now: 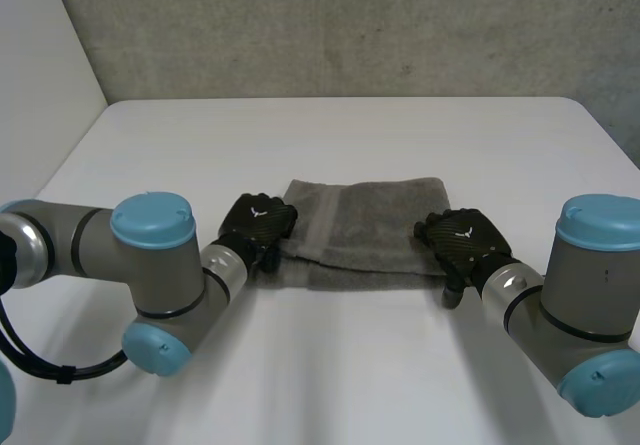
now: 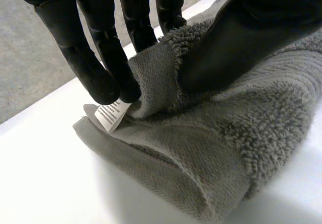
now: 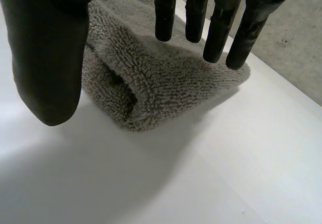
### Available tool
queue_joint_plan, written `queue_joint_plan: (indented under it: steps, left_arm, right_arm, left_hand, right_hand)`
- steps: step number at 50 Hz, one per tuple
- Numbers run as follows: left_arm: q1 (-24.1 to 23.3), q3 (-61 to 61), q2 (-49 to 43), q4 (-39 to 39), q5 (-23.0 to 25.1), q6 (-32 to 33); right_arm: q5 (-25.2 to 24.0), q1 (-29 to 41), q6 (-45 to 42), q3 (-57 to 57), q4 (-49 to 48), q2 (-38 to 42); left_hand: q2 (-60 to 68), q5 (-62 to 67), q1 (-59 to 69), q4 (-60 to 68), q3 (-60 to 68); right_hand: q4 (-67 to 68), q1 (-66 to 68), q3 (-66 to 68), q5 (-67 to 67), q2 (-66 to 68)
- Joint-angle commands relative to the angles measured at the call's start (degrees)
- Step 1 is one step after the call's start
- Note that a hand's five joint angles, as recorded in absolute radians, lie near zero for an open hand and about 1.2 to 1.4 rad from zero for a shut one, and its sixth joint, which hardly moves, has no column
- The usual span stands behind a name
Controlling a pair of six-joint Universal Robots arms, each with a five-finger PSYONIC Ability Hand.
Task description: Fold the towel.
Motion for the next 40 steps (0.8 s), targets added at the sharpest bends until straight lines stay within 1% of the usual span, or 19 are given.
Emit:
queue_joint_plan:
  steps: [1,8,17,18,19,20,21,22,23,24,25,26,27,31,33,34,36,37,40]
  left_arm:
    - [-1.06,-4.60,5.21,0.13,-1.49,-0.01]
    - [-1.15,-12.15,10.13,0.40,-1.58,0.08]
    - [-1.59,-14.97,10.13,0.84,-1.58,0.08]
    - [-1.59,-14.89,9.79,1.10,-1.58,0.08]
    - [-1.68,-14.80,9.35,1.54,-1.58,0.08]
    - [-1.68,-14.80,9.34,1.54,-1.58,0.08]
    - [-1.68,-14.80,9.08,1.89,-1.58,0.08]
    - [-1.68,-14.80,9.08,1.89,-1.58,0.08]
    - [-1.68,-14.80,8.99,1.98,-1.75,0.08]
    - [-1.59,-14.80,9.34,1.98,-1.67,0.08]
    - [-1.59,-14.80,9.34,1.98,-1.67,0.08]
    - [-1.59,-14.80,9.95,2.07,-1.75,0.08]
    - [-1.59,-14.80,10.57,2.07,-1.76,-0.01]
    - [-1.59,-14.97,13.39,1.98,-1.93,-0.10]
    - [-1.42,-15.06,15.58,1.89,-1.84,-0.62]
    - [-1.24,-15.06,17.67,1.54,-1.84,-0.89]
    - [-1.06,-15.06,19.54,1.28,-1.76,-1.06]
    - [-1.06,-14.97,21.28,1.36,-1.76,-1.06]
    - [-0.98,-14.19,24.18,1.45,-1.76,-1.06]
  right_arm:
    - [0.02,-0.13,-0.02,0.19,-0.97,0.31]
    - [0.02,-0.39,-0.02,0.72,-2.29,0.40]
    - [0.02,-0.22,-0.10,0.81,-3.17,0.40]
    - [0.10,-0.30,-0.19,0.81,-3.43,0.49]
    - [0.19,-0.31,-0.28,0.72,-3.61,0.57]
    - [0.19,-0.31,-0.28,0.72,-3.61,0.58]
    - [0.37,-0.39,-0.37,0.63,-3.78,0.58]
    - [0.46,-0.57,-0.54,0.63,-3.78,0.58]
    - [0.46,-0.57,-0.54,0.63,-3.78,0.58]
    - [0.63,-1.09,-0.63,0.63,-3.70,0.58]
    - [0.63,-1.10,-0.63,0.63,-3.70,0.58]
    - [0.98,-1.62,-0.72,0.63,-3.35,0.49]
    - [1.16,-2.06,-0.89,0.72,-3.00,-0.03]
    - [1.42,-2.50,-2.21,1.07,-1.24,-1.45]
    - [0.64,-4.77,-6.76,2.38,2.96,-4.51]
    - [0.63,-4.79,-6.78,2.39,2.98,-4.52]
    - [0.20,-8.29,-13.87,3.53,7.36,-6.71]
    - [0.19,-8.30,-13.90,3.53,7.38,-6.72]
    - [0.71,-9.97,-21.08,2.75,10.53,-7.42]
  left_hand:
    - [-3.78,-14.47,-0.56,-6.36,-8.24]
    - [-3.78,-14.47,-0.56,-6.36,-8.24]
    - [-3.78,-14.47,-0.56,-6.36,-8.24]
    - [-13.58,-24.27,-10.36,-16.17,-18.04]
    - [-36.66,-47.35,-33.44,-39.25,-41.12]
    - [-36.89,-47.58,-33.67,-39.48,-41.36]
    - [-59.87,-70.57,-56.65,-62.46,-64.34]
    - [-60.11,-70.80,-56.88,-62.69,-64.57]
    - [-70.43,-81.12,-67.21,-73.02,-74.89]
    - [-70.37,-81.06,-67.15,-72.96,-74.83]
    - [-70.37,-81.06,-67.14,-72.95,-74.83]
    - [-70.37,-81.06,-67.14,-72.95,-74.83]
    - [-70.53,-81.23,-67.31,-73.12,-75.00]
    - [-71.21,-81.90,-67.99,-73.79,-75.67]
    - [-71.21,-81.90,-67.99,-73.79,-75.67]
    - [-71.21,-81.90,-67.99,-73.79,-75.67]
    - [-71.21,-81.90,-67.99,-73.79,-75.67]
    - [-71.04,-81.73,-67.82,-73.63,-75.51]
    - [-70.54,-81.23,-67.32,-73.13,-75.00]
  right_hand:
    - [3.76,3.57,3.73,2.91,4.36]
    - [13.00,12.81,12.97,12.15,13.60]
    - [21.09,20.90,21.06,20.24,21.69]
    - [24.59,24.39,24.55,23.73,25.19]
    - [27.95,27.76,27.92,27.10,28.55]
    - [27.99,27.79,27.95,27.13,28.59]
    - [33.98,33.79,33.95,33.13,34.58]
    - [41.04,40.84,41.00,40.18,41.64]
    - [41.11,40.91,41.07,40.25,41.71]
    - [48.77,48.57,48.73,47.91,49.37]
    - [48.84,48.65,48.81,47.99,49.44]
    - [58.84,58.64,58.80,57.98,59.44]
    - [60.04,59.85,60.01,59.19,60.64]
    - [60.05,59.86,60.02,59.20,60.65]
    - [60.05,59.86,60.02,59.20,60.65]
    - [60.05,59.86,60.02,59.20,60.65]
    - [60.05,59.86,60.02,59.20,60.65]
    - [60.05,59.86,60.02,59.20,60.65]
    - [60.05,59.86,60.02,59.20,60.65]
